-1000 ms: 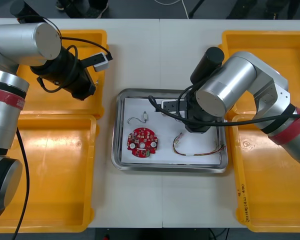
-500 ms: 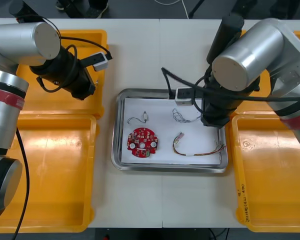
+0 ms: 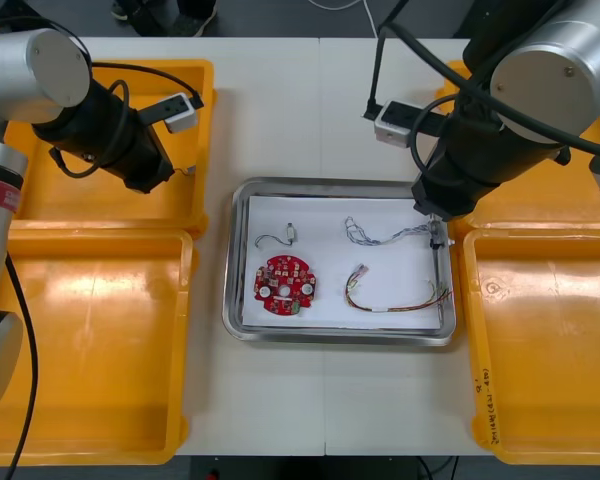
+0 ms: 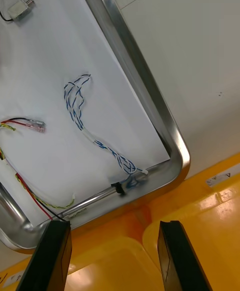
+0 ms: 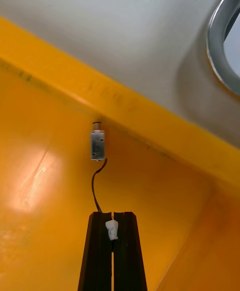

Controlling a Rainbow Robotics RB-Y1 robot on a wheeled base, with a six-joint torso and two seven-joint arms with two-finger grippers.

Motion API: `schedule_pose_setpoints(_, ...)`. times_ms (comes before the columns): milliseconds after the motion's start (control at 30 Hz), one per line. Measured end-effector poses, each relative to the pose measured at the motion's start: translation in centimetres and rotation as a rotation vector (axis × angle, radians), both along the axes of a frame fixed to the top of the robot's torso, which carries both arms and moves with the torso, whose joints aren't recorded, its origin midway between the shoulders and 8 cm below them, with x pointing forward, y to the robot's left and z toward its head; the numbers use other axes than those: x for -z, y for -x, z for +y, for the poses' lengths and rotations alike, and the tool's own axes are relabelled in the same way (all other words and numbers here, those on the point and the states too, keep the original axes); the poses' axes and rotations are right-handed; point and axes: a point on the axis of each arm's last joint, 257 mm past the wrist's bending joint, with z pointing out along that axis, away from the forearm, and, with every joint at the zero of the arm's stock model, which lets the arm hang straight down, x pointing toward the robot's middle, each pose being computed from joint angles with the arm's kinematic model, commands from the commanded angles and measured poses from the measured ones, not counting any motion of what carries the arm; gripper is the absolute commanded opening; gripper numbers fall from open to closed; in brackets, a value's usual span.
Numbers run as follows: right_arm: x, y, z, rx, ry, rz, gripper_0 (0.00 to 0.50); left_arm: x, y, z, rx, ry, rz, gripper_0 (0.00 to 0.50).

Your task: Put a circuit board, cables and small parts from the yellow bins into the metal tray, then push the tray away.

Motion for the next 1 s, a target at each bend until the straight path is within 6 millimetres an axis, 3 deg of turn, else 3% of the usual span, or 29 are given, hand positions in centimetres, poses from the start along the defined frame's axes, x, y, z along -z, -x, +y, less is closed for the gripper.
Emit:
schedule_pose_setpoints(233,-2.7,0.2,-2.0,0.165,-0.080,-0.065,0.500,-1.0,0.0,3.0,-0.041,-0.012,0.000,0.000)
schedule_pose_setpoints(433,-3.8,0.9,-5.0,0.288,-0.161,-0.053,0.500,-2.0,0.2,5.4,-0.079,-0.009,0.001,0.000)
schedule_pose_setpoints(633,-5.0,1.0,-9.1,0.526,-0.283,-0.047,0.500,-2.8,0.1,7.1,-0.109,-0.015,-0.008,0.000)
schedule_pose_setpoints(1000,-5.4,1.9,-17.7,0.720,-0.272,-0.094,0.500,-3.4,0.2,8.7,-0.155,-0.010,-0.008,0.000)
